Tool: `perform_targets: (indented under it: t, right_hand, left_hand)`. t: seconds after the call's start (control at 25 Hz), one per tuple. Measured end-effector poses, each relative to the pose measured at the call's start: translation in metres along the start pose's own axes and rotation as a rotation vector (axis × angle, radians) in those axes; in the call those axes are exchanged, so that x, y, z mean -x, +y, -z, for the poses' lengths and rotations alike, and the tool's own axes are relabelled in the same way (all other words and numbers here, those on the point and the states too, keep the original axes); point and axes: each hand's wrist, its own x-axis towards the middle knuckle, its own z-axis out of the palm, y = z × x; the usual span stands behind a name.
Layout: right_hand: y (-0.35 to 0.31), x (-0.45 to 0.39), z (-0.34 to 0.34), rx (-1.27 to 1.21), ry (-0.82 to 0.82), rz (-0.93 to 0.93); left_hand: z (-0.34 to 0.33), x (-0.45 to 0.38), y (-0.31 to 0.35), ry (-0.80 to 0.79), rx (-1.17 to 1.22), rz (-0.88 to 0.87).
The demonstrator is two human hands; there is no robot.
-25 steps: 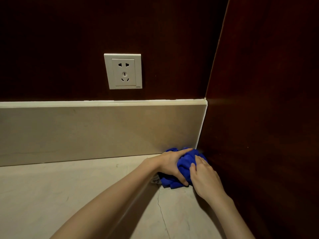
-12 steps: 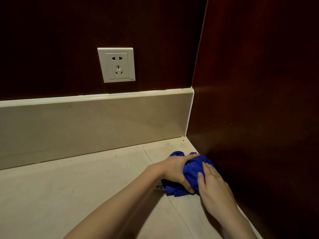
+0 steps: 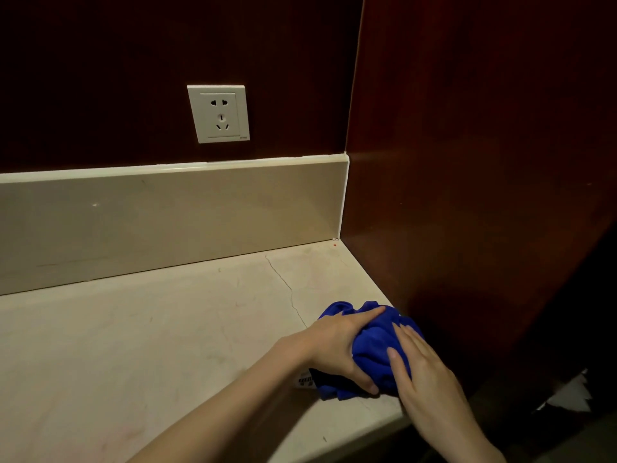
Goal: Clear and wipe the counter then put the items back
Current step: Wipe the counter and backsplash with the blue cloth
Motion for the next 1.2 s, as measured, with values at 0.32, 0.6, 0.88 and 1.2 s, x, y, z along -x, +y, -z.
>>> perform_targets:
  t: [0.32, 0.6, 0.88, 1.2]
  right_hand:
    - [0.036, 0.039, 0.019, -0.074, -0.077, 0.115]
    - [0.053, 0.041, 0.025, -0.1, -0.23, 0.269]
    - [0.057, 0.028, 0.024, 0.031, -0.335, 0.405]
    - [0.024, 0.037, 0.002, 0.117, -0.364, 0.406]
  left_hand:
    - [-0.034, 0.019, 0.045, 0.047, 0.009, 0.052]
    - [-0.046, 0.037, 0.058, 0.141, -0.008, 0.128]
    - [-0.044, 0.051, 0.048, 0.135, -0.056, 0.11]
    - [-0.04, 0.091, 0.027, 0.174, -0.093, 0.084]
